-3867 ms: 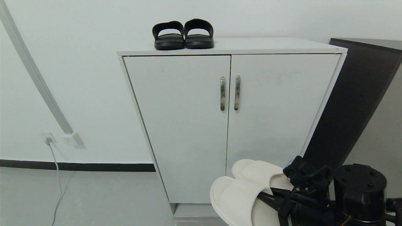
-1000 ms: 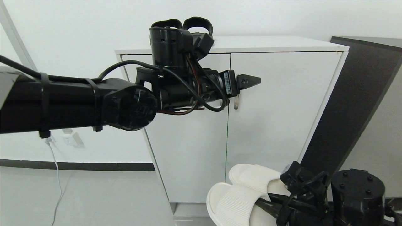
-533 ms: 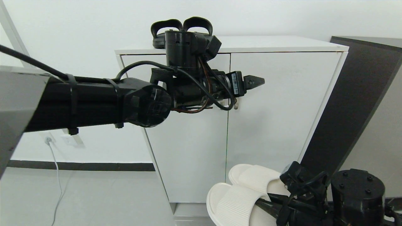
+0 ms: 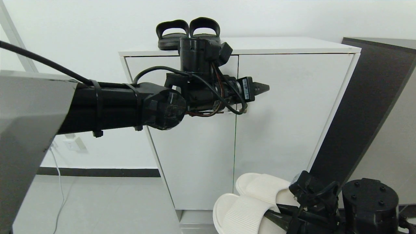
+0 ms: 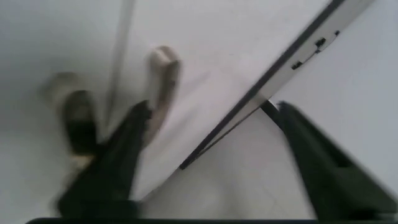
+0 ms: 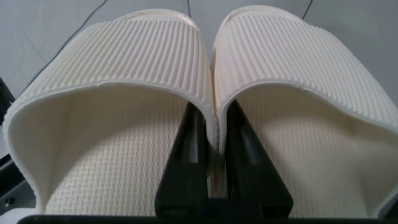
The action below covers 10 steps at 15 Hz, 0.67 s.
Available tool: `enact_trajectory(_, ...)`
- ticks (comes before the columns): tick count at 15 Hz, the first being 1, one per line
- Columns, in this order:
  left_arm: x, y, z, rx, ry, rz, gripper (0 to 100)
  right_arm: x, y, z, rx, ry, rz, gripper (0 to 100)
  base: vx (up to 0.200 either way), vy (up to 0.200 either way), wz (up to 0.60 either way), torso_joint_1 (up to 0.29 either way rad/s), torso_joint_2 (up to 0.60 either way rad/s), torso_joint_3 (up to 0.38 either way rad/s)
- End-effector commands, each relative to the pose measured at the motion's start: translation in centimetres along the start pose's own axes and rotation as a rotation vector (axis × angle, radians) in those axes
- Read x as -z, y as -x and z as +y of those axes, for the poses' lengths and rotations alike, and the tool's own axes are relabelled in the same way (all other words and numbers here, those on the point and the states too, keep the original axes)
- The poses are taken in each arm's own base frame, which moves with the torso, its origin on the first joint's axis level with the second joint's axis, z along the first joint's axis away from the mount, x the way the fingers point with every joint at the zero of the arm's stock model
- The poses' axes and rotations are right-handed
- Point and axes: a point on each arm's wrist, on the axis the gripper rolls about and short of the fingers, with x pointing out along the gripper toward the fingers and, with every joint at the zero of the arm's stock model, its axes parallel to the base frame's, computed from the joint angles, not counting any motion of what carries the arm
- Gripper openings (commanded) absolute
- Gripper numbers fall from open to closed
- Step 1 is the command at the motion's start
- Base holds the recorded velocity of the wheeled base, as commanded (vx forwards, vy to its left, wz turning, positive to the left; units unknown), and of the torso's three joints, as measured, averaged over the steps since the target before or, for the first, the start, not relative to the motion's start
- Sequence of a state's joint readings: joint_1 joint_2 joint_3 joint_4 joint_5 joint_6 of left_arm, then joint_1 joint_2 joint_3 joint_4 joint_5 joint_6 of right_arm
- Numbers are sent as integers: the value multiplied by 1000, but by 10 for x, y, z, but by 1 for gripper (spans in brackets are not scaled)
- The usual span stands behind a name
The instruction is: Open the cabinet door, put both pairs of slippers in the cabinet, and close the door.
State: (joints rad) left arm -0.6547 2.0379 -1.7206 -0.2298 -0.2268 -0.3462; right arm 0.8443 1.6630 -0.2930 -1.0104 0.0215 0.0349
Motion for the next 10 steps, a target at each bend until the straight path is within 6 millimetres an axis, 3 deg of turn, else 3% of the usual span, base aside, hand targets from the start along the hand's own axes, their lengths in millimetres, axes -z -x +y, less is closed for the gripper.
enact_trajectory(1,0,3,-2,3,2,1,0,0,1,1,-7,1,0,0,0,0,0,0,0,0)
enact_trajectory(6,1,23,-7,-3,21,24,0,8,7,9,-63,12,28,0,0,0,0,0,0,0)
enact_trajectory(10,9,48,-23,20,30,58,0,10,15,11,-117,39,28,0,0,0,0,0,0,0)
